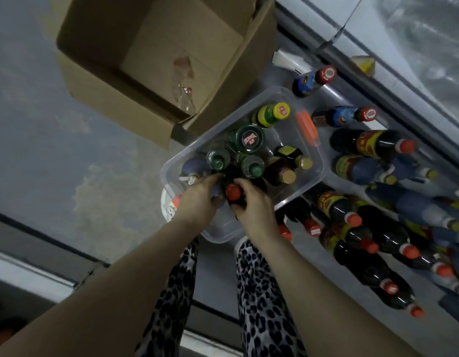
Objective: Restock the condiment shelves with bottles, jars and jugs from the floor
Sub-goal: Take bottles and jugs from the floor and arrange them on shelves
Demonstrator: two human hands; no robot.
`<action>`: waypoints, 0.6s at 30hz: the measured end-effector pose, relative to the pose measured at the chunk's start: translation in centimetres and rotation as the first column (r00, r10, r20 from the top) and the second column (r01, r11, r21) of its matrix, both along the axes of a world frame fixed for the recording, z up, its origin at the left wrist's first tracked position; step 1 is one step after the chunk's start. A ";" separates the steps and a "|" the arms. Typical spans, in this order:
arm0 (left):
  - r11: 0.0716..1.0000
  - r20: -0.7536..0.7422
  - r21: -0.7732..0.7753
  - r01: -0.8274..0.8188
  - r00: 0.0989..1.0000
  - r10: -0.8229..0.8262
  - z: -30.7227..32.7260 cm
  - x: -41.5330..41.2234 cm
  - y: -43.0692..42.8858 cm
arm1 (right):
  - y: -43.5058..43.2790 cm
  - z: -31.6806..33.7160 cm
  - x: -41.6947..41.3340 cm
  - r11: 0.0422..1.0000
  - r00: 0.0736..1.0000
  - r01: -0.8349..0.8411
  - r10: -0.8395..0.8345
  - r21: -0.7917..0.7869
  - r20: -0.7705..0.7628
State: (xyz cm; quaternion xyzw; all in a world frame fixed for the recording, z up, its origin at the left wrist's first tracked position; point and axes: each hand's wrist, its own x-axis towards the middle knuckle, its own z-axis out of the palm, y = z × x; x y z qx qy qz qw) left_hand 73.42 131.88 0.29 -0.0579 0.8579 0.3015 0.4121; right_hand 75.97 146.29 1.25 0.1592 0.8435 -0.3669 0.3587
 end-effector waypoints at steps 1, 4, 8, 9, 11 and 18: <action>1.000 0.006 0.005 0.007 1.000 -0.007 -0.6 0.1 0.0 | -0.2 -0.6 0.1 1.000 1.000 -0.014 0.014 0.010 -0.005; 1.000 0.027 0.009 0.030 0.999 -0.030 -1.8 0.2 -0.1 | -0.7 -2.0 0.1 0.998 0.999 -0.046 0.047 0.052 -0.013; 0.999 0.034 0.010 0.037 0.999 -0.038 -2.8 0.3 -0.1 | -1.1 -3.2 -0.2 0.981 0.985 -0.169 0.171 0.098 -0.017; 0.999 0.037 0.010 0.041 0.998 -0.041 -2.9 0.3 -0.1 | -1.1 -3.3 -0.3 0.973 0.978 -0.204 0.208 0.112 -0.021; 0.998 0.040 0.013 0.054 0.998 -0.054 -2.8 0.3 0.0 | -1.2 -3.4 -0.6 0.952 0.961 -0.270 0.276 0.146 -0.019; 0.998 0.026 0.049 0.042 0.999 -0.043 -0.6 -0.1 0.2 | -0.8 0.5 -2.2 0.987 0.985 -0.148 0.153 0.068 -0.081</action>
